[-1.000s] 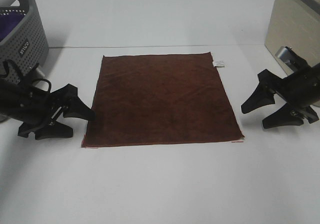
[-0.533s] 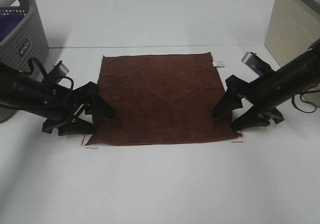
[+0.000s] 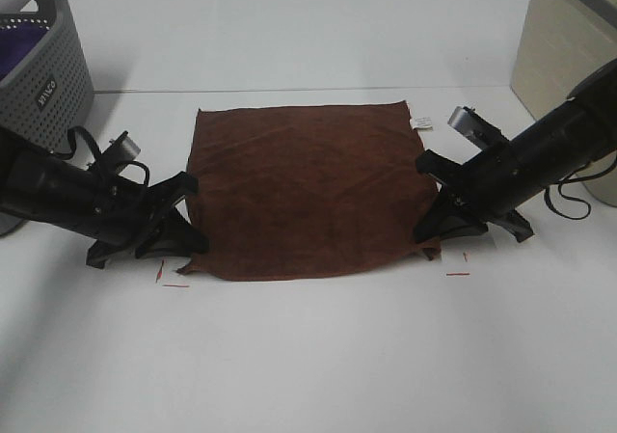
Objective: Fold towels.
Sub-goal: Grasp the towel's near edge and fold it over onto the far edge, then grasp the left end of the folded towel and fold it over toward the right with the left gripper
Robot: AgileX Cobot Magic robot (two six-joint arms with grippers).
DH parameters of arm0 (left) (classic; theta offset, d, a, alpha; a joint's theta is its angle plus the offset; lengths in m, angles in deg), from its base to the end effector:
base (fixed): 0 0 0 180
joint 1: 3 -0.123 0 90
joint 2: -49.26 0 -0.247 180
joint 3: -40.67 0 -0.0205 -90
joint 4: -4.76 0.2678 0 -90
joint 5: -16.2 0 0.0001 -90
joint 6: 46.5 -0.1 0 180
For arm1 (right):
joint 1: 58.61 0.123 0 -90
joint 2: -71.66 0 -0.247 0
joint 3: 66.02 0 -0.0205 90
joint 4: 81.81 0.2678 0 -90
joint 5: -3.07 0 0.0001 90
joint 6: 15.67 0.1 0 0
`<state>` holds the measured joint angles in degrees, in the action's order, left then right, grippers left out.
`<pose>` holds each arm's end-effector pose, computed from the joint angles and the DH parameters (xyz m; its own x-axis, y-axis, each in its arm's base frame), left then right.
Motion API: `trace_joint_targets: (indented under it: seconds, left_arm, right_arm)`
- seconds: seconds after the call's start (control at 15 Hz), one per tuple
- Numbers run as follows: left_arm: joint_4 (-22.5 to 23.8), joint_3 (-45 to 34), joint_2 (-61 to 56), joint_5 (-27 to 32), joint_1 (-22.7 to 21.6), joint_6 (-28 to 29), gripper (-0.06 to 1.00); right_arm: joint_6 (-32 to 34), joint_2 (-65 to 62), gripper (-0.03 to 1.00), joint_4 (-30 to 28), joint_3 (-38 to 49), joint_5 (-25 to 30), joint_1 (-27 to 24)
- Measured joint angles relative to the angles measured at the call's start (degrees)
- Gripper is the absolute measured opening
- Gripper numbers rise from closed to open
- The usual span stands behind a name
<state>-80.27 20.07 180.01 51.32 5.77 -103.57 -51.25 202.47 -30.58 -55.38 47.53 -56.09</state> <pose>0.3297 -0.1089 0.0108 -0.9633 -0.2260 -0.1449 -0.0779 0.7517 -0.6549 0.3517 0.0702 0.0302 -0.9970 0.0444 -0.0637 0.0019 0.8340 0.5518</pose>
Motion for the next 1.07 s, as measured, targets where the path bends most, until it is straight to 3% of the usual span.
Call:
trace_joint_targets:
  seconds: [0.13,0.47,0.87,1.07]
  left_arm:
    - [2.6,-0.1,-0.5,0.3,0.0,1.3,0.00]
    - [15.6,-3.4,-6.4,0.9,0.0,13.1,0.00]
    - [16.7,-14.6,-14.1,1.9,0.3,14.8,0.00]
    - [16.8,-15.7,-16.8,2.3,0.3,15.4,0.00]
  right_arm:
    - [0.6,0.1,0.00,-0.2,-0.1,1.8,0.0]
    - [4.9,-1.4,0.00,-5.7,1.3,7.0,0.0]
    - [6.7,-8.9,0.00,-6.3,14.2,7.5,0.2]
    - [7.2,-10.9,0.00,-6.1,14.7,7.7,0.2]
